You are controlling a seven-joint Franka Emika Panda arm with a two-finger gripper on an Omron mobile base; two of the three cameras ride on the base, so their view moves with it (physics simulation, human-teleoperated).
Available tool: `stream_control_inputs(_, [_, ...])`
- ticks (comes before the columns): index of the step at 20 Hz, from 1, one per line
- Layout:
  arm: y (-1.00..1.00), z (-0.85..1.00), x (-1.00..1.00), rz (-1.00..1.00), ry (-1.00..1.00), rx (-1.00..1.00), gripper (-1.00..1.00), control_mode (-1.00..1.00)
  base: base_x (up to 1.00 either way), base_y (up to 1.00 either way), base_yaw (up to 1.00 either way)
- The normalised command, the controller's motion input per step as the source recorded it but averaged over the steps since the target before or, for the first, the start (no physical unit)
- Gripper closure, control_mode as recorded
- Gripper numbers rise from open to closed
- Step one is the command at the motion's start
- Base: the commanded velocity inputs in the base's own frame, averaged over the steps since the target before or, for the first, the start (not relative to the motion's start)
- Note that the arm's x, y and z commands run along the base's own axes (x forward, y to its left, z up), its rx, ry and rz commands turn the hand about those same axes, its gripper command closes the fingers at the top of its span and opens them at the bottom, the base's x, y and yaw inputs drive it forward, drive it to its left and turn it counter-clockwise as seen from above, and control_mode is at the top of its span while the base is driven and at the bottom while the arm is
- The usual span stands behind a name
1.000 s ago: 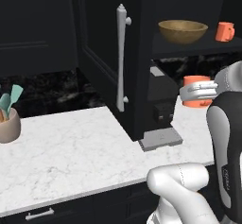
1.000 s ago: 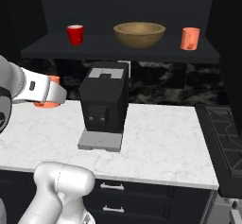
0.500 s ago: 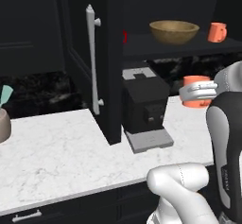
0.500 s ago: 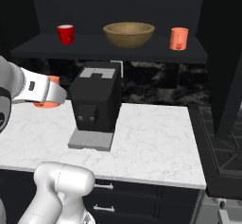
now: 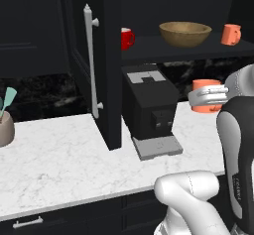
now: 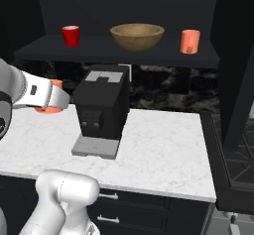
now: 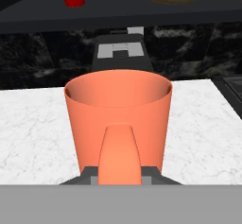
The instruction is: Gather all objects into one cabinet and sort the glasses and bowls to opposite sides.
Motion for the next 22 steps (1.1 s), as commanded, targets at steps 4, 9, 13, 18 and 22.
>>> stream_control_inputs(4, [0.0,0.0,0.0,0.0,0.0,0.0,1.0,1.0,0.23,-0.02,0.23])
stream_control_inputs(9, [0.0,0.0,0.0,0.0,0.0,0.0,1.0,1.0,0.05,0.0,0.02])
stream_control_inputs(13, [0.0,0.0,0.0,0.0,0.0,0.0,1.0,1.0,0.0,0.0,0.0])
stream_control_inputs(18, [0.0,0.0,0.0,0.03,0.0,0.0,1.0,-1.0,0.0,0.0,0.0])
stream_control_inputs(22, [0.0,0.1,0.0,0.19,-0.08,0.01,1.0,-1.0,0.0,0.0,0.0])
